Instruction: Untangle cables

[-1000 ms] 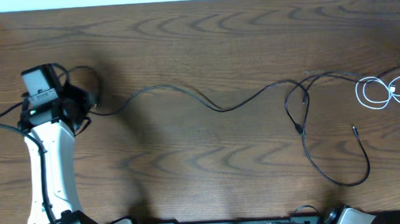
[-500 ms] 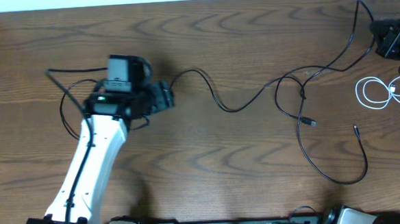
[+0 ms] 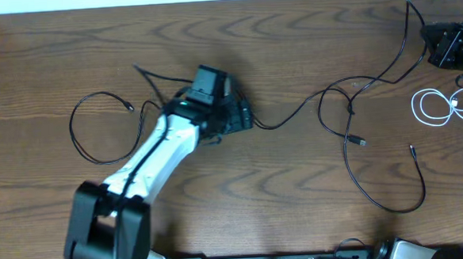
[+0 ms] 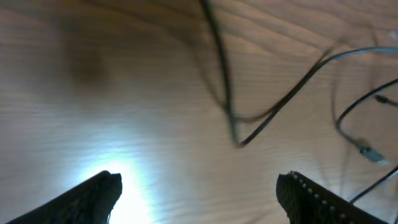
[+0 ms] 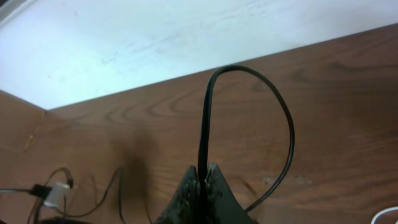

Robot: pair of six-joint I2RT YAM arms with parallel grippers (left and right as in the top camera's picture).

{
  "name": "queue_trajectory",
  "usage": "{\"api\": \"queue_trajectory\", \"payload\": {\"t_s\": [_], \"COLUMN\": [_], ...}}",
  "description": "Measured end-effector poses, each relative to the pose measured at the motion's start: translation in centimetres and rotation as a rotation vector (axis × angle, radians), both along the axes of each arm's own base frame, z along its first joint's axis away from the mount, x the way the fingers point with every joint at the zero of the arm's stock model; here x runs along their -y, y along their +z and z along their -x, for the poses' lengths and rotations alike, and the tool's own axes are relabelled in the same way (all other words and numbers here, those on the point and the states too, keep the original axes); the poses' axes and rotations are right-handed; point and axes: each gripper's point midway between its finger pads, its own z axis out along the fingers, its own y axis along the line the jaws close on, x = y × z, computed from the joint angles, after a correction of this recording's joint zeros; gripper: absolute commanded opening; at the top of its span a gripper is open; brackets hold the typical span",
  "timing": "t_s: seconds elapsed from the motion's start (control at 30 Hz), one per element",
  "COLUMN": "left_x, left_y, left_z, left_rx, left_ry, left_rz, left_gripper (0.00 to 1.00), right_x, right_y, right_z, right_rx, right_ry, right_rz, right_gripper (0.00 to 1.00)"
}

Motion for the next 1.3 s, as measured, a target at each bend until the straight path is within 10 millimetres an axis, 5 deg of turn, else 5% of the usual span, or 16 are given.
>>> {"api": "queue_trajectory", "payload": {"t_s": [0.13,0.33,0.43,0.5,0.73,0.97,1.17,1.3], "left_x": [2.9,5.3,4.8,4.3,1.5,-5.7,-17.1,-23.1], "left_y": [-1.7,-5.0,-5.9,-6.0,-3.7,5.7,11.6,13.4], "left_z": [-0.7,-0.7,-0.9,-1.3,-3.1,-3.8,-3.5,-2.9], "left_rx": [-0.006,-0.042,-0.039,-0.027,0.025,0.186,0.307,0.355], "left_ry": [0.015,0.027,0.053,0.073,0.144,0.24,0.51,0.672], "left_rz": [0.046,0.052,0.009,-0.007,-0.013,-0.009,-0.067,-0.093], "left_gripper": [0.84,0.69,0.41,0.11,0.08,0.07,0.07,0.07], "right_x": [0.1,0.1,0.1,0.3,1.5,4.0,6.8,8.9], "right_y": [-0.2,-0.3,-0.3,-0.4,-1.3,-2.8,-3.6,-4.2], "right_z": [0.1,0.1,0.1,0.1,0.2,0.7,1.2,2.0], "right_rx": [-0.01,-0.012,-0.014,-0.018,-0.059,-0.137,-0.192,-0.242], "right_ry": [-0.006,-0.006,-0.01,-0.017,-0.085,-0.22,-0.385,-0.521], "right_rz": [0.002,0.003,0.005,0.009,0.048,0.119,0.173,0.198], "right_gripper": [0.01,0.01,0.01,0.01,0.01,0.01,0.01,0.01]}}
